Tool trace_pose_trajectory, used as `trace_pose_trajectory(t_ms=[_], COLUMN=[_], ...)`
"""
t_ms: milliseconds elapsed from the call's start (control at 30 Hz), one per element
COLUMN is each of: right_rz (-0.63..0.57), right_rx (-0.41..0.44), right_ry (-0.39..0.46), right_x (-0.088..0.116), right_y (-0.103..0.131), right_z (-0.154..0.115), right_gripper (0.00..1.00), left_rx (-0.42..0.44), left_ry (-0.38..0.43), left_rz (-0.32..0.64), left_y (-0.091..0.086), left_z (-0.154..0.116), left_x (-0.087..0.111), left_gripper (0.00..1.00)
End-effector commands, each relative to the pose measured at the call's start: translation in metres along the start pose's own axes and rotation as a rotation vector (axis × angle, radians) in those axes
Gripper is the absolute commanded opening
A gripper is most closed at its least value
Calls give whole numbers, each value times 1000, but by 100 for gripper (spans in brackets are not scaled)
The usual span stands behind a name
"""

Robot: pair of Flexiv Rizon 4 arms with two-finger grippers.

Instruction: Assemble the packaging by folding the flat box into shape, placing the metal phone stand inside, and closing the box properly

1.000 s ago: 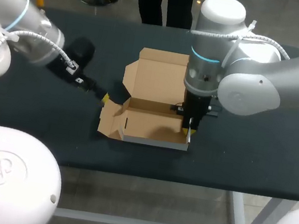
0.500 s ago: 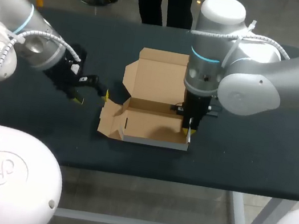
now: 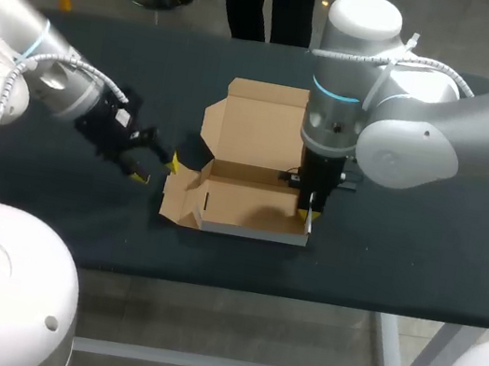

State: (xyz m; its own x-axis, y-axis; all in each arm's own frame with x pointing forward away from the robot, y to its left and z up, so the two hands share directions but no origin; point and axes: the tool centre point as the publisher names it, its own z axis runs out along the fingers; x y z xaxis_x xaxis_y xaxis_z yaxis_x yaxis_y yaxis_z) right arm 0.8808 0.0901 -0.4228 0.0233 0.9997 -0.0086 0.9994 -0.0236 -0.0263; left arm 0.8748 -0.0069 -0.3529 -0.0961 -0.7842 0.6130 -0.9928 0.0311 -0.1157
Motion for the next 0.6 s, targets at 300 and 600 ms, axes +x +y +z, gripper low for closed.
trace_pose_trajectory(t_ms=[300, 600], right_rz=[-1, -1], right_rx=[6, 6], right_ry=[-4, -4], right_x=[1, 1], right_y=[1, 1], right_z=[-1, -1], right_gripper=[0, 0], left_rx=[-9, -46], left_ry=[69, 76], left_rz=[60, 68], left_y=[-2, -4], left_z=[25, 49], left_x=[-9, -5], left_gripper=[59, 40])
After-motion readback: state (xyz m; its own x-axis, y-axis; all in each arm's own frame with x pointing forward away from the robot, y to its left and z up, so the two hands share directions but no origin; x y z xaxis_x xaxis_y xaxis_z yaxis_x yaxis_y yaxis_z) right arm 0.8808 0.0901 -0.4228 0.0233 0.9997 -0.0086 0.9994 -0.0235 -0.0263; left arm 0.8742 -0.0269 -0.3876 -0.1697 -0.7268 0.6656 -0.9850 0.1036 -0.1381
